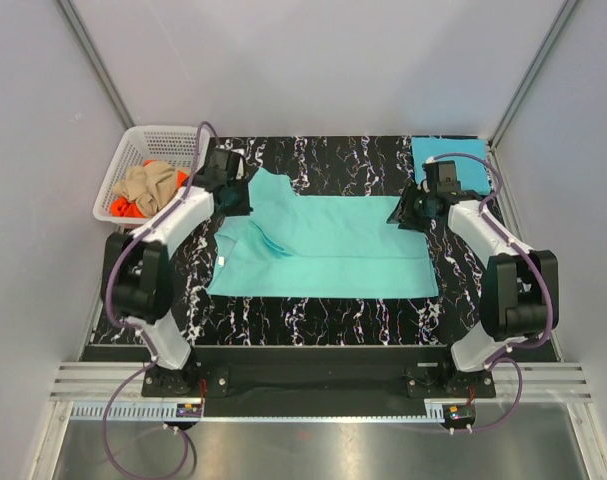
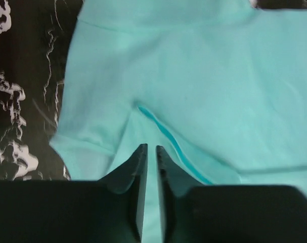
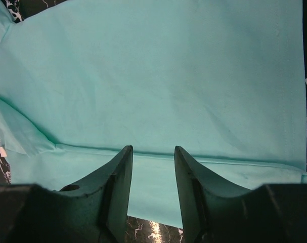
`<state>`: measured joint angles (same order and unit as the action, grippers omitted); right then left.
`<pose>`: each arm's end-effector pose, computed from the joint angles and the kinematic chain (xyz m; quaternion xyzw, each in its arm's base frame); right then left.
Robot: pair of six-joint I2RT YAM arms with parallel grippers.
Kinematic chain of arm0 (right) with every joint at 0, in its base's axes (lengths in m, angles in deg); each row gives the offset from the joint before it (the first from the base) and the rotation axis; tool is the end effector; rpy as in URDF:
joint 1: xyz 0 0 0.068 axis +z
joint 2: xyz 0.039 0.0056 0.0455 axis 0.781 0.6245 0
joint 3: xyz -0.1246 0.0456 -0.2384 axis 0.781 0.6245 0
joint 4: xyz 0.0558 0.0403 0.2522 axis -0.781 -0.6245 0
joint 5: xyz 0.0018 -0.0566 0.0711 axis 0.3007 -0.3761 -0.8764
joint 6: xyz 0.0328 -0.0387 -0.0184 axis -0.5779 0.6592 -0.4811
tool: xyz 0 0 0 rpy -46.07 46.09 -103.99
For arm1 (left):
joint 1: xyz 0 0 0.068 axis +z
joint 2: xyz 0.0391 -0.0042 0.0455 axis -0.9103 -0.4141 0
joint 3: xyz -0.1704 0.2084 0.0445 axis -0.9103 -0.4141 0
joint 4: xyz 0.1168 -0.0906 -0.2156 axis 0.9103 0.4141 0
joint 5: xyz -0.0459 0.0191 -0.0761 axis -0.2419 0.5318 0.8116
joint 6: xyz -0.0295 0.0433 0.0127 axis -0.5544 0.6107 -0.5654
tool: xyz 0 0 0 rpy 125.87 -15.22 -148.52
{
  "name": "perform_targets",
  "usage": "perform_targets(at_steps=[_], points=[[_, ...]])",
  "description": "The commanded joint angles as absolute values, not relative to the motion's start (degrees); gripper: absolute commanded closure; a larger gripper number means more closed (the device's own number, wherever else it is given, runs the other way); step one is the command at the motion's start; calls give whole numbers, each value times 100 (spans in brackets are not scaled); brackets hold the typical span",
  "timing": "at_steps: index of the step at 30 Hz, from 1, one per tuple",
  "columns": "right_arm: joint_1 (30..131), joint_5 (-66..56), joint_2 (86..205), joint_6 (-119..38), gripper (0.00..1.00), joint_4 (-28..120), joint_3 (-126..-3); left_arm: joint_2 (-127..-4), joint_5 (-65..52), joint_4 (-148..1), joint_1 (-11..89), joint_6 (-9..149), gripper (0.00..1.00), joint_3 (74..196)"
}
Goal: Fold and stack the t-shirts
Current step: Fold the tshirt
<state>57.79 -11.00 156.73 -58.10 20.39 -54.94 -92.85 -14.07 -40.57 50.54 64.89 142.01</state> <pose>0.3390 0.0464 0.2361 0.1121 0.9349 0.1907 0.2775 0.3764 -0.1012 0.2400 -0.0138 0.9523 -0.0876 0.2919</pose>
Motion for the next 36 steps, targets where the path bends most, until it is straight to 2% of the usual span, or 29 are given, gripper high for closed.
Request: perform_targets(at_steps=[1, 2, 3, 6, 12, 24, 36], points=[[5768, -1276, 15868, -5800, 55, 2016, -5692, -8312, -1378, -4214, 4893, 5694, 93, 13770], [5768, -1293, 15894, -5818, 55, 1971, -5736, -8251, -1440, -3943, 4884, 5379, 99, 13665], [5768, -1293, 15877, -5835, 55, 1936, -5737, -8189, -1449, -3940, 4867, 5350, 100, 13351], [5768, -1293, 15711, -5835, 55, 2006, -5675, -7917, -1440, -4203, 4596, 5227, 100, 12718], [5777, -1267, 15552, -5818, 55, 1874, -5737, -8302, -1222, -4652, 4173, 4989, 100, 12240], [5759, -933, 15183, -5792, 54, 1646, -5763, -9410, -1010, -4863, 3891, 4866, 100, 13083], [5759, -836, 15244, -5809, 54, 1707, -5702, -9893, -1072, -5030, 3882, 4971, 100, 13576]])
